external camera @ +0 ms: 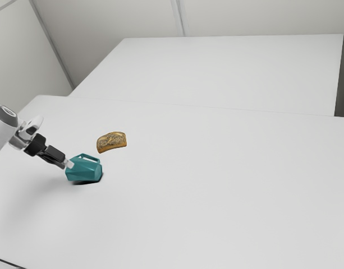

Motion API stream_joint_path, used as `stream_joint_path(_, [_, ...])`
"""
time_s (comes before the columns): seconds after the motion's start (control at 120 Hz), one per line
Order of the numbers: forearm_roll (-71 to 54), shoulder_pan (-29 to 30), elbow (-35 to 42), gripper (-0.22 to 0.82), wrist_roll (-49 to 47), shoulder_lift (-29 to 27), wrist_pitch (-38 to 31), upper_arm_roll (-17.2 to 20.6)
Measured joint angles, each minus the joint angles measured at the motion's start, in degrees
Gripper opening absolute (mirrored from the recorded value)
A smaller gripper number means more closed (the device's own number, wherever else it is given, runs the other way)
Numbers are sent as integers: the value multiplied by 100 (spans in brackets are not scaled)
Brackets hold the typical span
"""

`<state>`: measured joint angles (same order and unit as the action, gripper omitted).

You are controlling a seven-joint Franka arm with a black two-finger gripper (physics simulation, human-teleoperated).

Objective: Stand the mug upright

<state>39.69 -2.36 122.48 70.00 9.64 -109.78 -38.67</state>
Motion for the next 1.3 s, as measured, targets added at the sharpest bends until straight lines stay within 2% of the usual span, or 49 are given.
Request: stream_joint_path(1.3, [1863, 459, 15, 60, 1155, 712, 1028, 13])
